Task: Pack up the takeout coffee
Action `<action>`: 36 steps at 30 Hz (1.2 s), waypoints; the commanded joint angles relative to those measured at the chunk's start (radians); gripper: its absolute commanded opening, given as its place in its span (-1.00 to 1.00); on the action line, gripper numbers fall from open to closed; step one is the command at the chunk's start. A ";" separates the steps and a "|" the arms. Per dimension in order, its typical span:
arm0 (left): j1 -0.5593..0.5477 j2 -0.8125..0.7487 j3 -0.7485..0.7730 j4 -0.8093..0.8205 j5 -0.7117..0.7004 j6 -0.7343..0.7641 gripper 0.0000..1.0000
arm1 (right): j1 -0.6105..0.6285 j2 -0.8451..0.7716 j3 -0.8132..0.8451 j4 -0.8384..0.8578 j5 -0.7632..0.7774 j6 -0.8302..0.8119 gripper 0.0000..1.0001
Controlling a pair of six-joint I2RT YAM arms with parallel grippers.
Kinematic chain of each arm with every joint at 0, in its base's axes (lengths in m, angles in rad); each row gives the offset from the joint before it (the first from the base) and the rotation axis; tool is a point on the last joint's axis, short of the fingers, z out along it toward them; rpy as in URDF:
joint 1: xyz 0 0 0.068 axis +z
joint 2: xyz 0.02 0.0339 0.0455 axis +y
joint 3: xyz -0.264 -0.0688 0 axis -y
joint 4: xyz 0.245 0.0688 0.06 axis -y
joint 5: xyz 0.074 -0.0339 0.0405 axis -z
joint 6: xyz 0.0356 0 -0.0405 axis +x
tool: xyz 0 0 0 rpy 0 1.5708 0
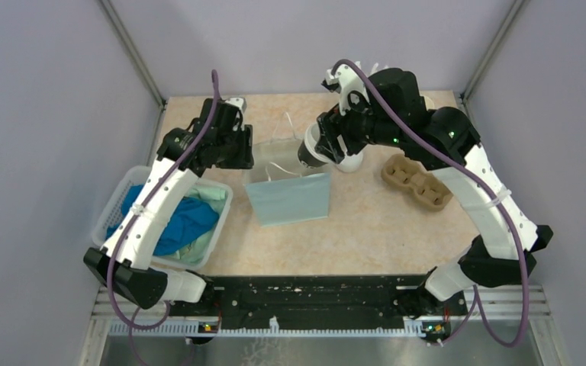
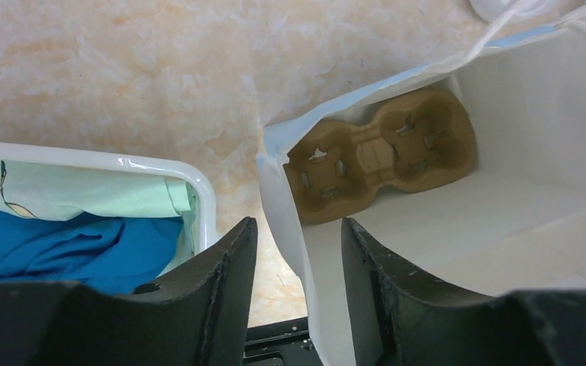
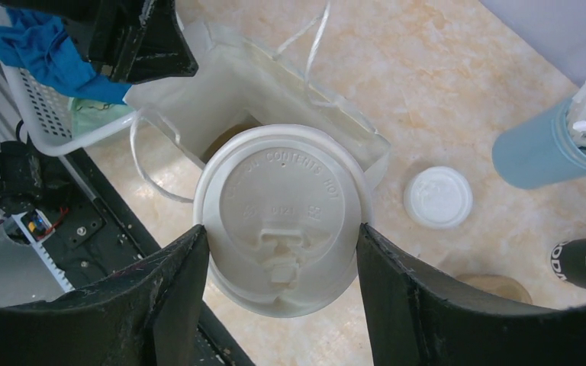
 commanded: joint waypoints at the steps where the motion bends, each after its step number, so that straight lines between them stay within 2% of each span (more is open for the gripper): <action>1: 0.002 0.019 -0.012 0.038 -0.010 0.013 -0.04 | 0.009 -0.036 0.011 0.063 0.015 -0.056 0.28; 9: 0.002 0.039 -0.025 0.167 0.039 0.110 -0.45 | 0.022 -0.020 -0.053 0.106 -0.011 -0.159 0.25; 17: 0.001 0.009 -0.067 0.258 0.082 0.138 -1.00 | 0.127 0.036 -0.062 0.062 0.089 -0.256 0.24; 24: 0.001 -0.138 -0.215 0.406 0.180 0.148 -1.00 | 0.255 0.075 -0.076 -0.017 0.226 -0.292 0.23; 31: -0.001 -0.360 -0.462 0.683 0.254 0.103 -1.00 | 0.348 0.037 -0.168 -0.023 0.268 -0.245 0.23; 36: -0.004 -0.475 -0.629 0.800 0.305 0.054 -1.00 | 0.414 0.031 -0.204 -0.031 0.318 -0.195 0.23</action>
